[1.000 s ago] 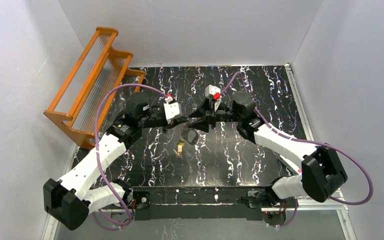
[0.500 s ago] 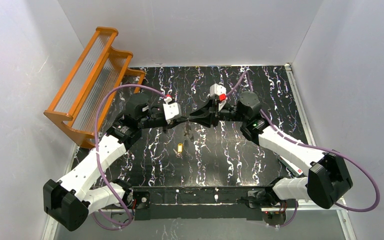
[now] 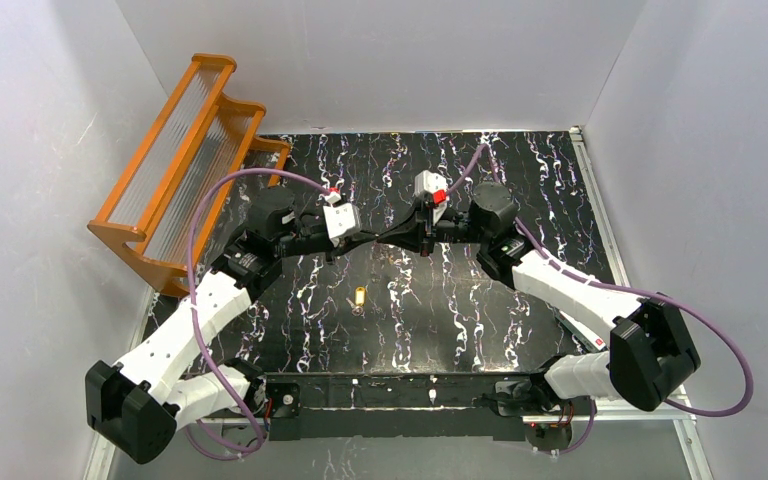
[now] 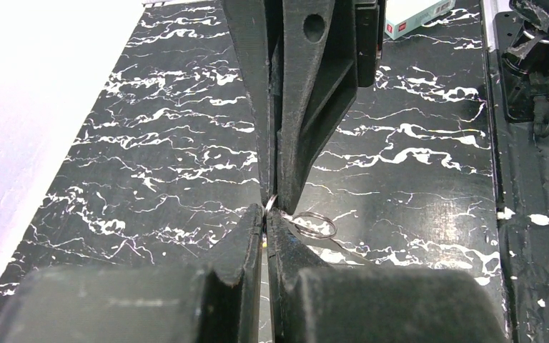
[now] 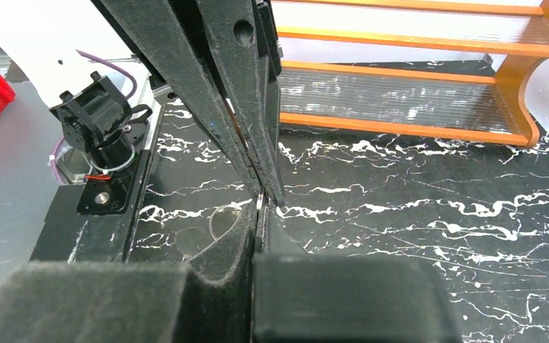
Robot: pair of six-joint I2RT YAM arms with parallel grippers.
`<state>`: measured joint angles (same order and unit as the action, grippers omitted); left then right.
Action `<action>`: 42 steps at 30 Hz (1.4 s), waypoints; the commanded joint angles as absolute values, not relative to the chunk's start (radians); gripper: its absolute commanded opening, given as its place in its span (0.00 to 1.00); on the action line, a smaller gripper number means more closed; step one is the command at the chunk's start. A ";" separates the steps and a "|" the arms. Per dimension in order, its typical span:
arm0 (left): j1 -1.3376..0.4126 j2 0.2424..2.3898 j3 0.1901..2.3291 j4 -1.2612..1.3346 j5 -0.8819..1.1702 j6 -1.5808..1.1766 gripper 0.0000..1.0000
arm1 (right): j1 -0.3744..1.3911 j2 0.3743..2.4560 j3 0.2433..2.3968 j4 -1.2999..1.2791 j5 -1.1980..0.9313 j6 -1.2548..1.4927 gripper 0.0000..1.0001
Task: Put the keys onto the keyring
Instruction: Adjust the keyring.
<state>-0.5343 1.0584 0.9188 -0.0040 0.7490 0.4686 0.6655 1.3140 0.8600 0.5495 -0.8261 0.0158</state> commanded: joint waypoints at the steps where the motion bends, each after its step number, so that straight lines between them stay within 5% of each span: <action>1: -0.540 1.024 0.902 0.029 0.791 0.463 0.00 | 0.671 1.319 0.864 0.586 -0.832 0.007 0.01; 7: -0.540 1.005 0.888 0.014 0.771 0.485 0.00 | 0.671 1.307 0.857 0.567 -0.815 -0.012 0.01; 12: -0.540 0.972 0.888 -0.088 0.690 0.557 0.45 | 0.670 1.278 0.875 0.447 -0.813 -0.124 0.01; 18: -0.540 0.973 0.891 -0.115 0.664 0.563 0.51 | 0.671 1.272 0.948 0.222 -0.835 -0.278 0.01; 42: -0.584 1.085 0.895 -0.016 0.754 0.480 0.12 | 0.671 1.350 1.111 -0.044 -0.867 -0.290 0.01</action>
